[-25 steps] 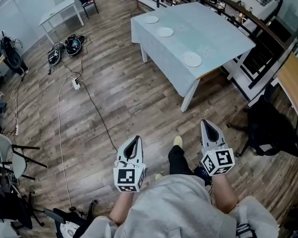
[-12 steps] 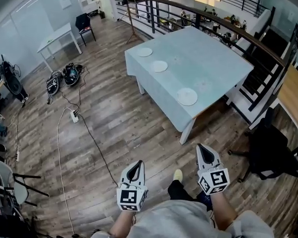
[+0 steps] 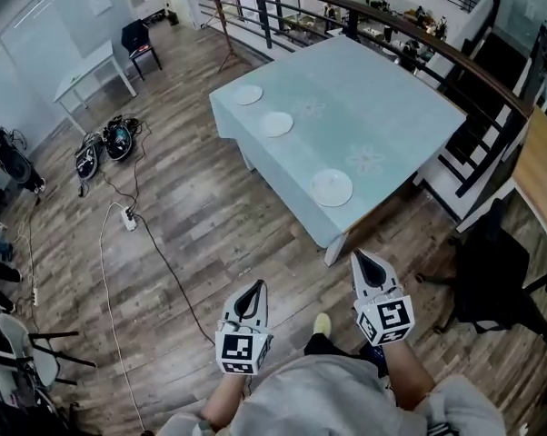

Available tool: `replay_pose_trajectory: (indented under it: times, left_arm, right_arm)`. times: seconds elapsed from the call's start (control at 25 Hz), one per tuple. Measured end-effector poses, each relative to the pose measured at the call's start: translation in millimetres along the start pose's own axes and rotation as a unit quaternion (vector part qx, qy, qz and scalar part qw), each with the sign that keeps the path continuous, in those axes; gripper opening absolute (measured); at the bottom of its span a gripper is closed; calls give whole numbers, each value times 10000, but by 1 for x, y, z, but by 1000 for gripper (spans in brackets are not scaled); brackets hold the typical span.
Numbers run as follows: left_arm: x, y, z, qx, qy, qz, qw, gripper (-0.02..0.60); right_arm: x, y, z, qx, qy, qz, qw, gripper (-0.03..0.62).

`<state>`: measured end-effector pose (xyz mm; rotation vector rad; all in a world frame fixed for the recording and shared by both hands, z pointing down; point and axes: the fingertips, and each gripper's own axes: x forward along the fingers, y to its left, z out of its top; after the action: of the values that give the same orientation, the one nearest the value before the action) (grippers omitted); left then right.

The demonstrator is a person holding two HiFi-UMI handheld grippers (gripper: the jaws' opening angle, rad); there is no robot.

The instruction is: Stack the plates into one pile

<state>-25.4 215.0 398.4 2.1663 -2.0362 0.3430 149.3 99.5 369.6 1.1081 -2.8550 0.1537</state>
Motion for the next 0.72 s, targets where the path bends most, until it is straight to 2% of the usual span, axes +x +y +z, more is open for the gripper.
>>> replay_pose_trajectory:
  times: [0.4,0.72]
  left_arm:
    - [71,-1,19,86,59,43,9999,17]
    - [96,-9,30,155,79,125,9998,17]
  right_arm:
    - [46,-42,8,59,-50,202,9998,26]
    - [64,-66,16,96,-141,332,9993,26]
